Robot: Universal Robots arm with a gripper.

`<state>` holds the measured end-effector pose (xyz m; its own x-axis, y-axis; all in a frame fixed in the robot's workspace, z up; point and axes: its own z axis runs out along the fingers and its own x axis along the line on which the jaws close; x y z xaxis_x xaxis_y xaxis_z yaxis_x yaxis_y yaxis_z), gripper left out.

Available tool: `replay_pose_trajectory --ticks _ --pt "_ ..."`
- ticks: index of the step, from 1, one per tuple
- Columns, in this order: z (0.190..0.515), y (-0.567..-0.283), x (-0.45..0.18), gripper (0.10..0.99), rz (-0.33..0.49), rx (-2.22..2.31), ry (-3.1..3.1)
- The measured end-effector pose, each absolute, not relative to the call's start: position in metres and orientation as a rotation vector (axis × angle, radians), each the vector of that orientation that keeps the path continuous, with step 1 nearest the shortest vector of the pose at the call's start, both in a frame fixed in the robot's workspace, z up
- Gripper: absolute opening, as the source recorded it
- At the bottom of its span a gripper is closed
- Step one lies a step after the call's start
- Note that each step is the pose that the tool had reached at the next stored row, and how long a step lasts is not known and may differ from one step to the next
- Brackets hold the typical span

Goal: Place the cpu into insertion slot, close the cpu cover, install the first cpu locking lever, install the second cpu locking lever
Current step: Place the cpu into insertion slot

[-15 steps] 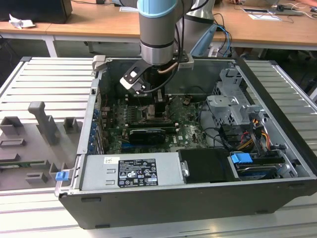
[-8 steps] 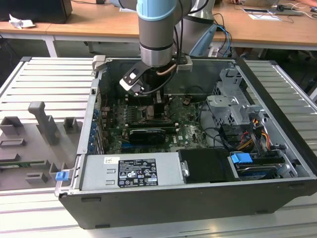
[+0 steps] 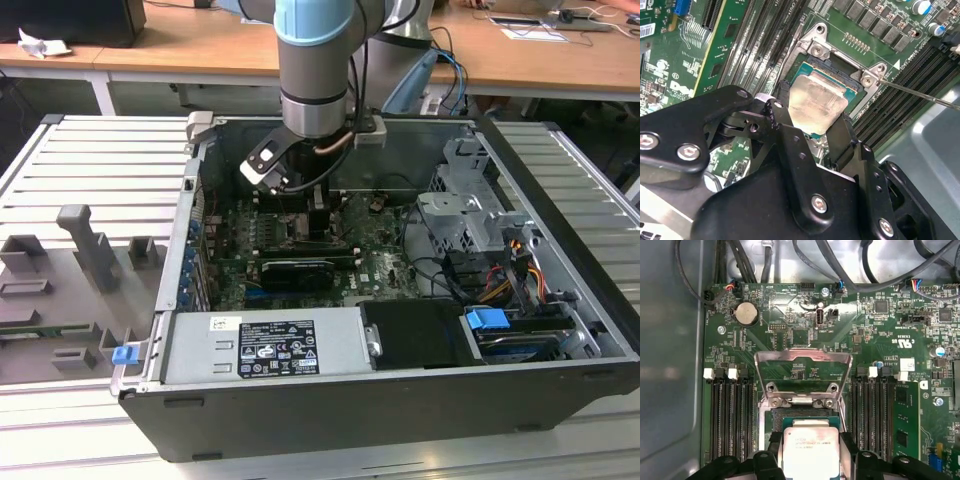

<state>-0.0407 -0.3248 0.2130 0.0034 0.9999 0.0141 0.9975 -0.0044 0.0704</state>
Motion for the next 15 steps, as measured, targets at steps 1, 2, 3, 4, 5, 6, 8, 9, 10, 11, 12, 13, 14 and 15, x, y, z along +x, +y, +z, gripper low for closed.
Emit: replay_pose_trajectory --ticks 1,2,3,4,5,6,8,9,10,11,12,13,14,15 --pt "0.2125 -0.3244 -0.0407 0.541 0.093 2.197 2.188" --pt "0.2119 -0.324 -0.0407 0.541 0.093 2.197 2.188" --pt "0.2116 -0.3235 -0.0407 0.541 0.093 2.197 2.188" --pt "0.2111 -0.3226 -0.0407 0.541 0.093 2.197 2.188" --pt "0.2103 -0.3221 -0.0406 0.541 0.093 2.198 2.187" --pt "0.2095 -0.322 -0.0406 0.541 0.093 2.205 2.179" --pt "0.2086 -0.3219 -0.0407 0.541 0.092 2.211 2.173" --pt "0.2079 -0.3218 -0.0406 0.541 0.092 2.211 2.172" --pt "0.2077 -0.3218 -0.0407 0.541 0.092 2.211 2.172" --pt "0.2072 -0.3214 -0.0407 0.541 0.092 2.212 2.172" --pt "0.2067 -0.3207 -0.0407 0.541 0.092 2.212 2.172" --pt "0.2059 -0.3199 -0.0407 0.541 0.091 2.212 2.173" --pt "0.2054 -0.3193 -0.0406 0.541 0.089 2.212 2.172" --pt "0.2049 -0.3191 -0.0406 0.541 0.088 2.211 2.173"
